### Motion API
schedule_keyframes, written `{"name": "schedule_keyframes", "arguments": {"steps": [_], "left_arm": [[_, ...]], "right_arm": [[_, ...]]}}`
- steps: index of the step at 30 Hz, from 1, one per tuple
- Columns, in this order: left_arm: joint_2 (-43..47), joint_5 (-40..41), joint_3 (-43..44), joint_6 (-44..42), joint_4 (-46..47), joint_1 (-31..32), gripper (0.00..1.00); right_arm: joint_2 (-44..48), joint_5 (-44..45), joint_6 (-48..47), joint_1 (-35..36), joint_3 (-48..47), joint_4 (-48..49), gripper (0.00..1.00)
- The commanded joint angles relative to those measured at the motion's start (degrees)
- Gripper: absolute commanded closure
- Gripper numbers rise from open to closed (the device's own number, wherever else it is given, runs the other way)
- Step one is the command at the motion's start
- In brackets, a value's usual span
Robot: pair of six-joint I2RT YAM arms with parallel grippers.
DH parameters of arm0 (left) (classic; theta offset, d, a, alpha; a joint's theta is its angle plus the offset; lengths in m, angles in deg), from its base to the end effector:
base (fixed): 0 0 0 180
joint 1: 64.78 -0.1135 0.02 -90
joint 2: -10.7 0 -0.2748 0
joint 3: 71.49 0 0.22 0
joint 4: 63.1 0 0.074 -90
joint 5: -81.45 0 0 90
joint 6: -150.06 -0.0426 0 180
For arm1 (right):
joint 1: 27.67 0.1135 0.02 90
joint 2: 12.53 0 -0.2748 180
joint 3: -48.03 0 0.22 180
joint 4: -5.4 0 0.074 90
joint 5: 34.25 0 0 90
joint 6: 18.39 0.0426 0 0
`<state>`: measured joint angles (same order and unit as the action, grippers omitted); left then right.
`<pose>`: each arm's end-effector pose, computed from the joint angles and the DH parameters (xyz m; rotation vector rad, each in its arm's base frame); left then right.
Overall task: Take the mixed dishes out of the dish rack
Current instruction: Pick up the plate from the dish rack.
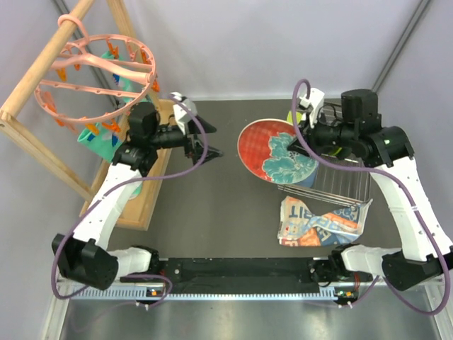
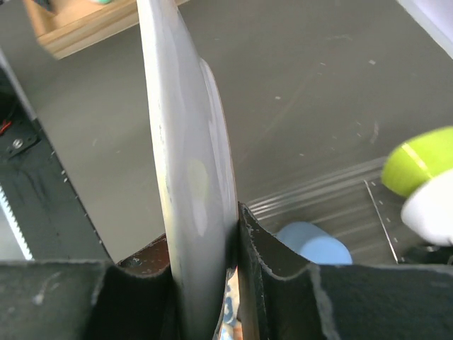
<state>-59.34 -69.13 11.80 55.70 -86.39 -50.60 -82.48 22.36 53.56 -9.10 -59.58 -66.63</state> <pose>0.2176 -0.0933 0.4057 1.0225 1.4407 -1.0372 0.1730 0.0829 0.4442 -0.9746 1.8881 0.6344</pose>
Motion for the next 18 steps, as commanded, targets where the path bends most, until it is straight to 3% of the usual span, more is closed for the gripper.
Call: {"name": "schedule_keyframes", "arguments": {"steps": [1,18], "left_arm": [[-4.03,-0.07,6.8,-11.63,-6.59,5.68,0.04],[-11.6,-5.96,11.11,-12.69,-11.08,14.65,0.09]], "right_arm": [[1.31,-5.03,-3.66,5.41,-2.17,5.67,1.0],[-0.27,-1.42,-5.78,9.56,0.03,6.81,1.0]]}}
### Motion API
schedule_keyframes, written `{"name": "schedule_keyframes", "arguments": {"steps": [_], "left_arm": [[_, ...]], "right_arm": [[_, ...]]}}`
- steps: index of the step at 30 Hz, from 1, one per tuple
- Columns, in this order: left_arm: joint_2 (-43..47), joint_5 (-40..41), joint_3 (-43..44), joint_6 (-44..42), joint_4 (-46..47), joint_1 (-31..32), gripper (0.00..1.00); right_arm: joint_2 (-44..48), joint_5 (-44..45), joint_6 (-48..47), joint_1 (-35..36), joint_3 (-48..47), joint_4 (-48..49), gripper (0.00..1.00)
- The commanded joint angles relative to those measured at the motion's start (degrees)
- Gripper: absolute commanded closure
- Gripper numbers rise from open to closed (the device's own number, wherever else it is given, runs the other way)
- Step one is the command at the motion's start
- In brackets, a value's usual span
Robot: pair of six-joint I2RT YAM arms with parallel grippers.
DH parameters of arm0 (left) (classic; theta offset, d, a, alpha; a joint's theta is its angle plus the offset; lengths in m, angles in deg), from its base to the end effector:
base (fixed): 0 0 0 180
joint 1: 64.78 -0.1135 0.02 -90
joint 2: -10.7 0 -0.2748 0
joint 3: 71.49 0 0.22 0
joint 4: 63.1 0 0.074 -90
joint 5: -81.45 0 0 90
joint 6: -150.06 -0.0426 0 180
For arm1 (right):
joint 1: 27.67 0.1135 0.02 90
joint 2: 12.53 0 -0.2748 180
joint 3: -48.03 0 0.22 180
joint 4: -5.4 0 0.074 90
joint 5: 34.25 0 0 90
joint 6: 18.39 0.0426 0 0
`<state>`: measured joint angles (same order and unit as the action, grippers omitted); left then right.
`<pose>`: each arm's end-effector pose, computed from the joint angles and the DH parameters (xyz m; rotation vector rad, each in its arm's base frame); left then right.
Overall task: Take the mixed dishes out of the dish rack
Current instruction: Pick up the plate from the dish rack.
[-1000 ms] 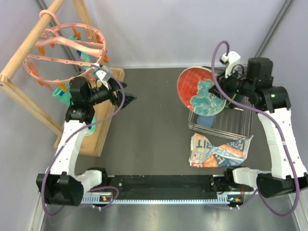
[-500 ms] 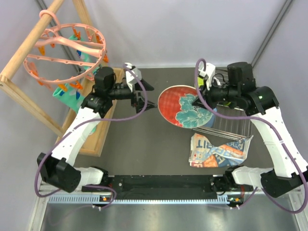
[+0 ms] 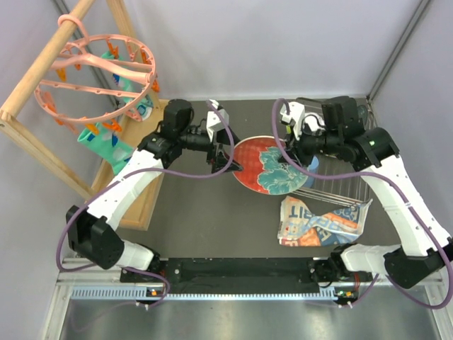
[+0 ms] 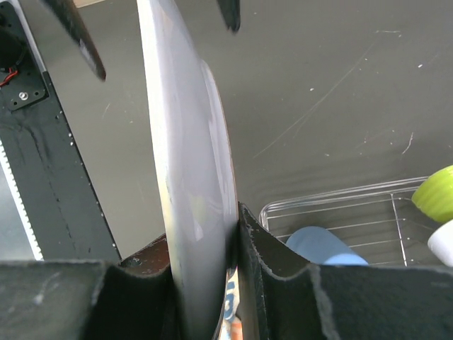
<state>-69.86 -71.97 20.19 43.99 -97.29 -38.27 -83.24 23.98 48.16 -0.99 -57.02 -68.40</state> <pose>0.2303 -0.1575 0.3905 1.3184 1.3890 -1.1975 0.1650 0.1080 0.4269 -1.1980 1.8649 0.6541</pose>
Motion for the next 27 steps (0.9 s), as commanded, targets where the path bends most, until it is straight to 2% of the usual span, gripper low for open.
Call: {"name": "schedule_keyframes", "arguments": {"steps": [1,5,11,15,23,27], "left_arm": [[-1.36,-2.85,2.89,-0.98,-0.26,2.94,0.1],[-2.5,-1.45,3.42,-1.59,-0.7,5.22,0.15],[-4.26,0.48,4.3,-3.26,-2.11,7.24,0.38],[-5.05,0.75,5.0,-4.23,-3.34,7.95,0.57],[-4.0,2.07,5.09,-4.66,-3.78,8.21,0.72],[-2.25,2.77,4.3,-5.45,-3.87,8.21,0.92]], "right_arm": [[0.23,-3.04,-0.38,1.8,-2.7,8.49,1.0],[-0.03,-2.86,-0.29,2.24,-3.32,8.76,1.0],[0.67,-2.68,0.15,2.24,-2.97,9.11,1.0],[1.63,-1.81,0.06,2.24,-2.35,9.46,1.0],[3.13,0.12,-0.38,2.15,-0.25,9.99,1.0],[3.48,1.36,-0.82,2.15,0.81,10.16,1.0]]}}
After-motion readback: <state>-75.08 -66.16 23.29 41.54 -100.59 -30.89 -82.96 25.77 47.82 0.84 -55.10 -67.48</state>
